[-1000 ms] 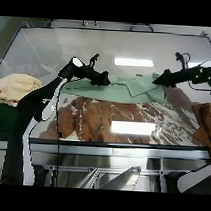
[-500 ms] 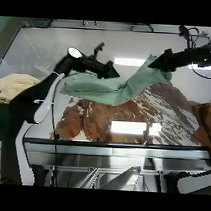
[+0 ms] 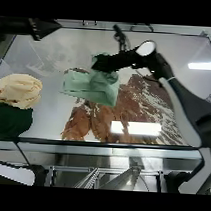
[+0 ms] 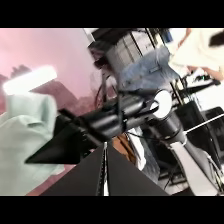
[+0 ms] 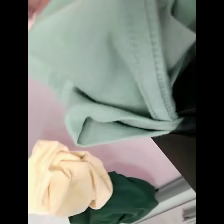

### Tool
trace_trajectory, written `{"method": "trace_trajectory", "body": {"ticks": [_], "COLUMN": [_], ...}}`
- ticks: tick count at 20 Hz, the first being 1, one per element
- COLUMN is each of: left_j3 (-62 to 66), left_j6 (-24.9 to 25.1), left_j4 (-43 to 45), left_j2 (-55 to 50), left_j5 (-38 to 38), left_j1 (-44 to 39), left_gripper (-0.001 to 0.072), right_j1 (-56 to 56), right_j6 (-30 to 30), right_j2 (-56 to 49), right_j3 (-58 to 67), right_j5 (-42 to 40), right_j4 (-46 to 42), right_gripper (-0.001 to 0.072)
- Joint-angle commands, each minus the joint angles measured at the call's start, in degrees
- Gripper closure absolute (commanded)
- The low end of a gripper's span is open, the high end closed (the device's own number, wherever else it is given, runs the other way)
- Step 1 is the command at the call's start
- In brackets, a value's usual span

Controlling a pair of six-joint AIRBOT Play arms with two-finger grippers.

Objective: Fold the shirts.

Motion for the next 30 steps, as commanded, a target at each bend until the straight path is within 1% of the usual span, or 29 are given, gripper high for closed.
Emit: {"method": "trace_trajectory", "body": {"ticks": [1, 2, 3, 4, 5, 6, 7, 8, 9, 10, 11, 12, 13, 14, 17, 19, 20, 21, 22, 23, 24, 25, 26, 28, 29, 30], "left_j3": [-9.46, -12.17, -14.88, -17.35, -19.5, -21.46, -22.97, -23.89, -24.39, -24.81, -24.83, -24.81, -24.81, -24.83, -24.83, -24.83, -24.83, -24.83, -24.83, -24.83, -24.83, -24.83, -24.83, -24.83, -24.83, -24.81], "left_j6": [2.51, 3.06, 3.61, 4.24, 4.5, 5.25, 6.08, 6.84, 7.23, 7.23, 7.39, 7.74, 7.74, 7.82, 8.24, 8.31, 8.46, 8.66, 8.83, 8.85, 8.85, 8.85, 8.85, 8.87, 8.9, 9.07], "left_j4": [-0.57, -0.59, -0.63, -0.63, -0.79, -1.29, -2.27, -2.29, -2.14, -2.23, -2.12, -2.16, -2.14, -2.03, -1.99, -1.66, -1.68, -1.7, -1.68, -1.7, -1.7, -1.7, -1.7, -1.7, -1.73, -1.73], "left_j2": [4.61, 4.66, 4.63, 4.61, 4.61, 4.61, 4.61, 4.61, 4.61, 4.61, 4.61, 4.61, 4.61, 4.61, 4.61, 4.61, 4.61, 4.61, 4.61, 4.61, 4.61, 4.61, 4.61, 4.61, 4.61, 4.61], "left_j5": [-3.82, -4.46, -3.85, -2.84, -2.14, -1.66, -1.27, -1.29, -1.42, -1.42, -1.66, -1.97, -2.4, -2.97, -3.98, -5.14, -5.95, -6.54, -7.02, -7.41, -7.32, -7.17, -7.21, -7.32, -7.23, -7.13], "left_j1": [7.54, 8.17, 8.63, 8.74, 8.68, 8.17, 7.8, 7.32, 6.93, 6.6, 6.36, 6.25, 6.25, 6.27, 6.38, 6.38, 6.38, 6.38, 6.36, 6.36, 6.36, 6.36, 6.36, 6.36, 6.36, 6.36], "left_gripper": [0.0691, 0.0691, 0.0692, 0.0692, 0.0692, 0.0691, 0.0692, 0.0692, 0.0692, 0.0692, 0.0692, 0.0692, 0.0692, 0.0692, 0.0692, 0.0692, 0.0692, 0.0692, 0.0692, 0.0692, 0.0692, 0.0692, 0.0692, 0.0692, 0.0692, 0.0692], "right_j1": [7.52, 8.63, 9.49, 10.43, 11.06, 11.19, 10.86, 10.19, 8.98, 7.56, 5.6, 3.34, 0.87, -1.86, -8.74, -10.75, -10.84, -10.54, -9.97, -9.38, -9.27, -9.27, -9.27, -9.27, -9.14, -8.94], "right_j6": [2.1, 1.97, -0.24, -6.1, -11.08, -15.58, -21.31, -24.06, -24.57, -24.55, -23.67, -22.8, -20.72, -17.42, -9.29, -5.03, -3.02, -1.25, 1.75, 3.34, 3.32, 2.4, 2.19, 2.01, 1.79, 0.04], "right_j2": [-12.44, -14.51, -15.72, -16.28, -16.26, -15.96, -15.37, -14.56, -13.4, -12.26, -10.73, -9.09, -7.32, -5.44, -1.05, 3.45, 6.51, 9.62, 12.35, 14.16, 14.49, 13.84, 12.52, 9.38, 7.63, 6.01], "right_j3": [11.93, 12.46, 12.41, 12.39, 12.37, 12.35, 12.33, 12.22, 12.09, 11.87, 10.88, 9.29, 7.08, 4.52, -0.63, -6.14, -10.82, -16.35, -22.49, -28.5, -32.7, -35.52, -36.5, -36.48, -36.48, -36.44], "right_j5": [-6.82, -8.41, -9.49, -10.21, -10.51, -10.1, -8.09, -6.14, -4.2, -1.7, 1.25, 4.24, 6.38, 8.09, 14.14, 15.96, 15.58, 13.29, 9.22, 4.42, 0.46, -3.17, -5.05, -6.27, -6.99, -7.96], "right_j4": [-0.61, 0.83, 4.11, 8.92, 14.23, 21.49, 28.24, 32.13, 33.7, 33.64, 33.62, 33.55, 32.89, 31.34, 25.55, 17.81, 12.83, 8.15, 3.65, 1.31, 2.05, 3.76, 4.26, 5.33, 7.19, 9.73], "right_gripper": [0.0691, 0.0685, 0.0644, 0.0475, 0.035, 0.0309, 0.0312, 0.0337, 0.0472, 0.0509, 0.0512, 0.069, 0.069, 0.0691, 0.0692, 0.0693, 0.0692, 0.0692, 0.0692, 0.0691, 0.0599, 0.0233, 0.0032, 0.003, 0.0028, 0.0028]}}
